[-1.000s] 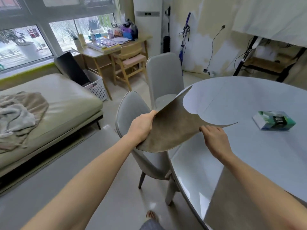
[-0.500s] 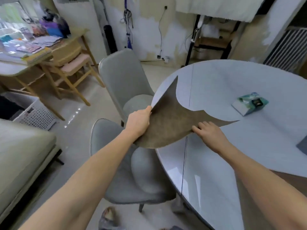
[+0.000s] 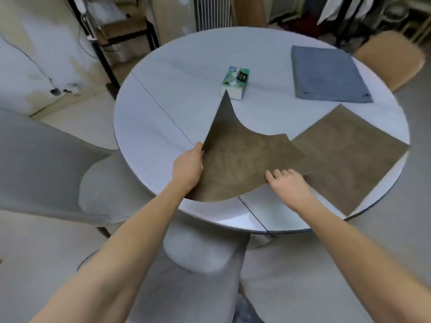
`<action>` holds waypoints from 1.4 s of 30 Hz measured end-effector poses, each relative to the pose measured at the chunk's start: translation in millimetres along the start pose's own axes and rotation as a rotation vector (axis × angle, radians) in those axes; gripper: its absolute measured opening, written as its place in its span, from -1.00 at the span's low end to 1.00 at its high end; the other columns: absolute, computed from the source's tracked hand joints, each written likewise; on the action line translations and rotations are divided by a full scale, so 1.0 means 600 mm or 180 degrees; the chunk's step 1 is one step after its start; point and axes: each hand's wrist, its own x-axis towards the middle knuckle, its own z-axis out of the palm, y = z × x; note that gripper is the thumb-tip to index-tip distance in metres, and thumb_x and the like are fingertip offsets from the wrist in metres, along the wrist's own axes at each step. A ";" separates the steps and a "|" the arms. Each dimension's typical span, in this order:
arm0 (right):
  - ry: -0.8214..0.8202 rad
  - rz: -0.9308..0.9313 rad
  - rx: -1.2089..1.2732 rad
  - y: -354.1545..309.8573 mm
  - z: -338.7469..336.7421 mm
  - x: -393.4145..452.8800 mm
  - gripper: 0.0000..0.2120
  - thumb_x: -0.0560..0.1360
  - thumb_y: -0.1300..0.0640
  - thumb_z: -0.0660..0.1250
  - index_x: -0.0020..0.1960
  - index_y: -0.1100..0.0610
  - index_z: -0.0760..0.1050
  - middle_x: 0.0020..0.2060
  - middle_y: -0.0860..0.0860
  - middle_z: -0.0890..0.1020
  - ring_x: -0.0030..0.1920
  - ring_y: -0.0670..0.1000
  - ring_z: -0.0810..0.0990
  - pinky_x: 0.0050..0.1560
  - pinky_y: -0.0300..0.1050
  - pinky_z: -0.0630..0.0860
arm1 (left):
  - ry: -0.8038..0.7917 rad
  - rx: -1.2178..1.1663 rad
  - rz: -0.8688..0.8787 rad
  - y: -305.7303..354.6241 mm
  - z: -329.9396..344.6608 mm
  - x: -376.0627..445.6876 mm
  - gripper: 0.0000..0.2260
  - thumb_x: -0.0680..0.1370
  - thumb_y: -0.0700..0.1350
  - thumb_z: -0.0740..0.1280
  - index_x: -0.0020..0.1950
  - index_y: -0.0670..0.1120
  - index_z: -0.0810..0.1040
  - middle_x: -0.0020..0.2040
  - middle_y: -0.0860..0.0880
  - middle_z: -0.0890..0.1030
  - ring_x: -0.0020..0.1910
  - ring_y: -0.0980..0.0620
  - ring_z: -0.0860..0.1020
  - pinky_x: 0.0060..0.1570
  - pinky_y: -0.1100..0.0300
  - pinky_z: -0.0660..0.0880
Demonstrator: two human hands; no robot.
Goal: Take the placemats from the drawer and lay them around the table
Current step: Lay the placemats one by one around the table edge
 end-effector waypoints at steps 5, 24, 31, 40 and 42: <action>-0.0385 0.0347 0.0085 -0.049 0.030 -0.005 -0.62 -0.03 0.27 0.32 -0.22 0.20 0.66 -0.43 0.07 0.64 -0.56 0.02 0.54 -0.48 -0.28 0.38 | 0.0077 -0.0028 0.0048 -0.003 0.048 0.022 -0.81 0.67 -0.10 0.03 0.15 -0.17 0.35 -0.13 -0.22 0.58 -0.23 -0.23 0.48 -0.26 0.05 0.33; -0.1173 0.1880 0.0925 -0.284 0.061 0.047 -0.56 -0.06 0.45 0.47 -0.23 0.21 0.48 -0.22 0.15 0.61 -0.23 0.14 0.63 -0.55 -0.12 0.46 | -0.0667 -0.0670 -0.1236 -0.257 0.128 0.019 -0.71 0.55 -0.18 0.26 0.26 -0.23 0.44 0.18 -0.23 0.53 0.20 -0.24 0.46 0.09 -0.06 0.44; -0.1648 0.2088 0.1132 -0.327 0.036 0.060 -0.61 0.43 0.44 0.20 0.24 0.28 0.36 0.29 0.21 0.39 0.31 0.18 0.40 0.01 0.01 0.53 | -0.0763 -0.0409 -0.1026 -0.282 0.134 0.031 -0.72 0.61 -0.21 0.19 0.26 -0.33 0.34 0.39 -0.25 0.25 0.26 -0.27 0.42 0.17 -0.08 0.39; -0.1713 0.2321 0.1443 -0.343 0.028 0.069 -0.55 0.45 0.46 0.24 0.32 0.28 0.33 0.43 0.20 0.30 0.44 0.15 0.26 0.25 0.00 0.46 | -0.1031 -0.0311 -0.0826 -0.330 0.127 0.064 -0.83 0.59 -0.12 0.23 0.06 -0.21 0.50 0.34 -0.17 0.36 0.45 -0.18 0.23 0.36 -0.17 0.24; -0.1714 0.2378 0.1493 -0.344 0.027 0.070 -0.55 0.46 0.47 0.22 0.34 0.28 0.32 0.46 0.18 0.25 0.47 0.15 0.23 0.27 0.00 0.44 | -0.1018 -0.0572 -0.0799 -0.342 0.121 0.067 -0.87 0.57 -0.10 0.31 -0.09 -0.15 0.47 0.33 -0.18 0.39 0.46 -0.20 0.23 0.40 -0.19 0.19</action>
